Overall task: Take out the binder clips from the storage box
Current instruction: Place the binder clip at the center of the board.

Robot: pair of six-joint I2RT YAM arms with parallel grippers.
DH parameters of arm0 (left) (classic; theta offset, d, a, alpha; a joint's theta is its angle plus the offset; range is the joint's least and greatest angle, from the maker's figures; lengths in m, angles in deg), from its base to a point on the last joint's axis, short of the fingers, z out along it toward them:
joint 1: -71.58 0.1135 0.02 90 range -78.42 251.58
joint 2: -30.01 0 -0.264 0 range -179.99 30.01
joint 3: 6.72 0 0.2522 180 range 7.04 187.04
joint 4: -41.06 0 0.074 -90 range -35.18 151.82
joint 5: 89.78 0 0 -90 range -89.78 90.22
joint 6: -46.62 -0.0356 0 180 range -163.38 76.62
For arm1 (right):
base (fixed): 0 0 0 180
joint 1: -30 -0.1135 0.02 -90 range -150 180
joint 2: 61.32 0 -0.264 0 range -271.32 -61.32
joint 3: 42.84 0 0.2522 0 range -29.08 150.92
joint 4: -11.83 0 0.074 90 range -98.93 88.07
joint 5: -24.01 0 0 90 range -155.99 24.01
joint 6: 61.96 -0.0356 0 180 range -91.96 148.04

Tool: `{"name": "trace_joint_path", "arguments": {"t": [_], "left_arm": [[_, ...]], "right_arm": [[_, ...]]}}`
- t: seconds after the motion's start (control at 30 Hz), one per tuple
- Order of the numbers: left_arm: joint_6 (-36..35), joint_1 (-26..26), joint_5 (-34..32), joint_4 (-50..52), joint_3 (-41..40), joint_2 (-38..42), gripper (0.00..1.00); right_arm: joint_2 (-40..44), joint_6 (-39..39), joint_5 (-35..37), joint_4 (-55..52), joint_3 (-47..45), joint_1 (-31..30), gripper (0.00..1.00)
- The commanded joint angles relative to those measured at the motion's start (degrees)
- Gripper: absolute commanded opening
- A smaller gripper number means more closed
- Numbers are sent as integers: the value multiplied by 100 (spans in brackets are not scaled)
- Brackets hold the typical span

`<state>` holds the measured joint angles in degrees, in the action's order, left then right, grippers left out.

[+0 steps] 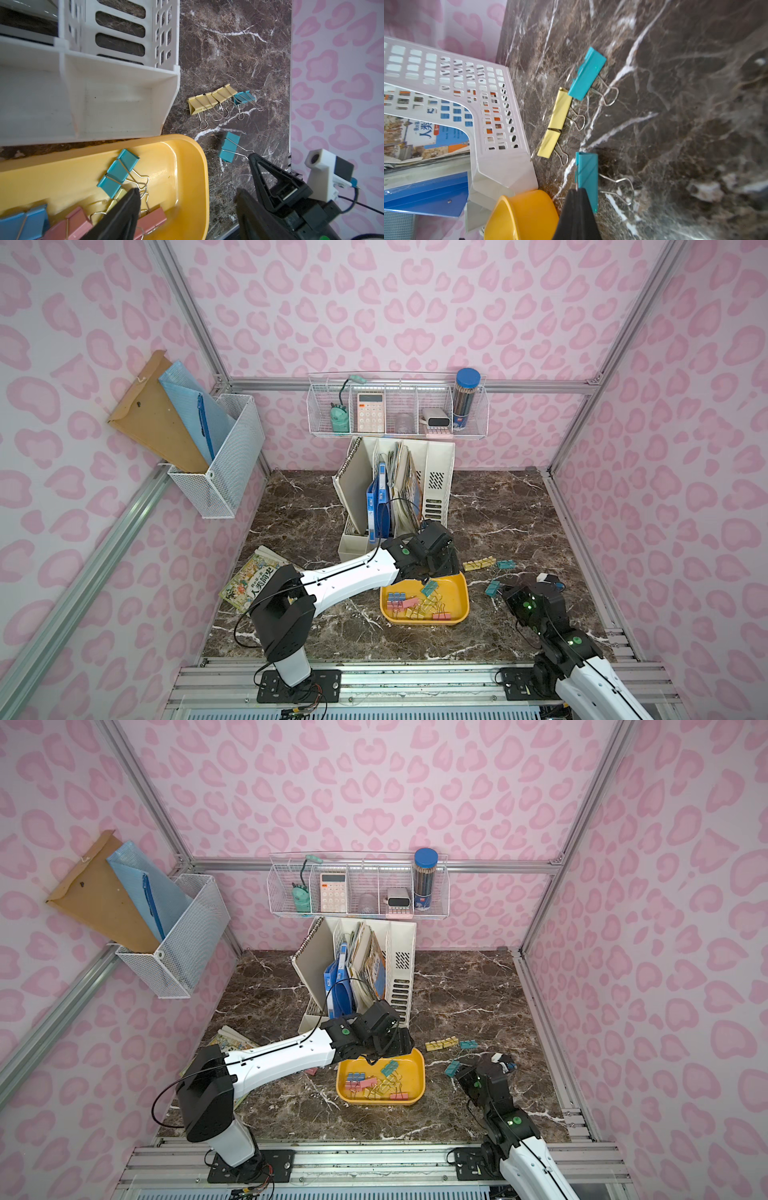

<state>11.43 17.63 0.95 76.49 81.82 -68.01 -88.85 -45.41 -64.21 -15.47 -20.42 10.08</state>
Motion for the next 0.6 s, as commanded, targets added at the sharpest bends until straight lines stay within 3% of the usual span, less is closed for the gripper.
{"name": "trace_joint_path", "arguments": {"t": [0.0, 0.23, 0.57], "left_arm": [[-28, 8, -140, -22, -16, 70, 76], [56, 43, -179, 11, -109, 140, 75], [93, 113, -100, -58, -105, 107, 74]], "right_arm": [[-396, -115, 42, 374, 181, -213, 0], [-40, -1321, 1853, -71, 138, -1221, 0], [-694, -1491, 1602, 495, 165, -1293, 0]]}}
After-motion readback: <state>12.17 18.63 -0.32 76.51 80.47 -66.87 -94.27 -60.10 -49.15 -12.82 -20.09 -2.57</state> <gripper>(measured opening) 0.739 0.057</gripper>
